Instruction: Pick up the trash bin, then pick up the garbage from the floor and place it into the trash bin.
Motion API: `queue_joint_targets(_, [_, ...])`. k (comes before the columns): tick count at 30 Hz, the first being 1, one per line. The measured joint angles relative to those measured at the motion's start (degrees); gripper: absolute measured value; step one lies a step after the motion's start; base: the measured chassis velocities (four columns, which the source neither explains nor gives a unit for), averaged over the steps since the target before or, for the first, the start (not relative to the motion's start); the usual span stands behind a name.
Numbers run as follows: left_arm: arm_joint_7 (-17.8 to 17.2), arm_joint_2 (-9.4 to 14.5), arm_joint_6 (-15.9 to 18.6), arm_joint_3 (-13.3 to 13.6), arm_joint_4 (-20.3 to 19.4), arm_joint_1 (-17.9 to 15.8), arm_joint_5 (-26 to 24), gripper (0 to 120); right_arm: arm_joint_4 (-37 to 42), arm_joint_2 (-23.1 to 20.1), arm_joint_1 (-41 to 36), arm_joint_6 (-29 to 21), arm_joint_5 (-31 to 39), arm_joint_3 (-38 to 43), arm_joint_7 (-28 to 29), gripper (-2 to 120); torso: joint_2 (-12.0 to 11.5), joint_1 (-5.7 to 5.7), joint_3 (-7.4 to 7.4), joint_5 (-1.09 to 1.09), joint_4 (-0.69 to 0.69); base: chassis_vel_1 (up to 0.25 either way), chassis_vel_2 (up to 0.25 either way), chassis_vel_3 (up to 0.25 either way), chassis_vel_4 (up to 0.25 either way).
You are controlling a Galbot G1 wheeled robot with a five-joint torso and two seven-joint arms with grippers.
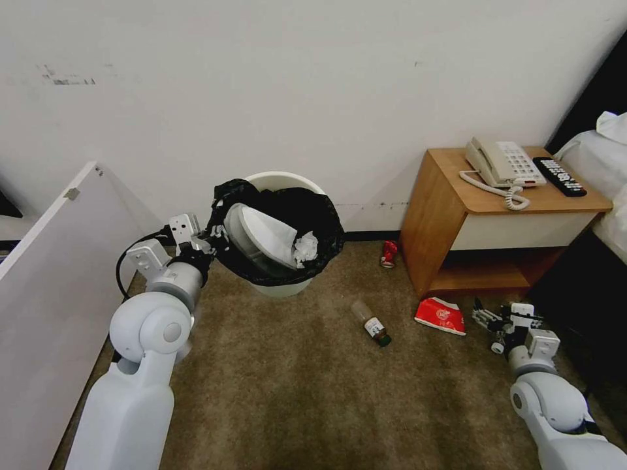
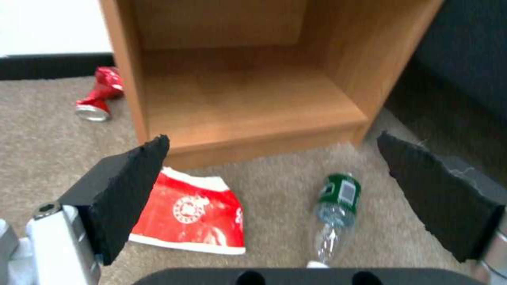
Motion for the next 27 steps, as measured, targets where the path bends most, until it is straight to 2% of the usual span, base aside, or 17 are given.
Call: queue_joint_targets(27, [-0.1, -0.1, 0.0, 0.0, -0.9, 0.8, 0.2, 4, -13.4, 3.3, 7.9, -0.1, 2.4, 0.6, -0.7, 100, 0.0, 0.0, 0.0, 0.0, 0.0, 0.0, 0.0, 0.0, 0.0])
